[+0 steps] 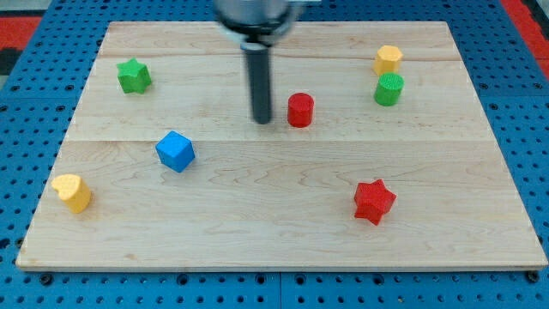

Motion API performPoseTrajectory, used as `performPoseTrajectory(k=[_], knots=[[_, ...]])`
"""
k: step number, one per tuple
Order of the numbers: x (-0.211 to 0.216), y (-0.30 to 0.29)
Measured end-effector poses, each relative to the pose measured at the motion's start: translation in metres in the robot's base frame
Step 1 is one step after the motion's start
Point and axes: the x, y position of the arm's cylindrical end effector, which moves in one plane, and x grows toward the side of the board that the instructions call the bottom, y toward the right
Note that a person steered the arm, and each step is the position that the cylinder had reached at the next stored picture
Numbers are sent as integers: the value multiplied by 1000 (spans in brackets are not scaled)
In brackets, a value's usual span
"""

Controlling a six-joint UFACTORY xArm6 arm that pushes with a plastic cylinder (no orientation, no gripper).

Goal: Push red circle below green circle

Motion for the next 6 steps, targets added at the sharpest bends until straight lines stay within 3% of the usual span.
performPoseTrajectory(k=[2, 3, 4, 5, 6], knots=[[-27, 0], [-17, 82], [-7, 105], [25, 61], [50, 141]])
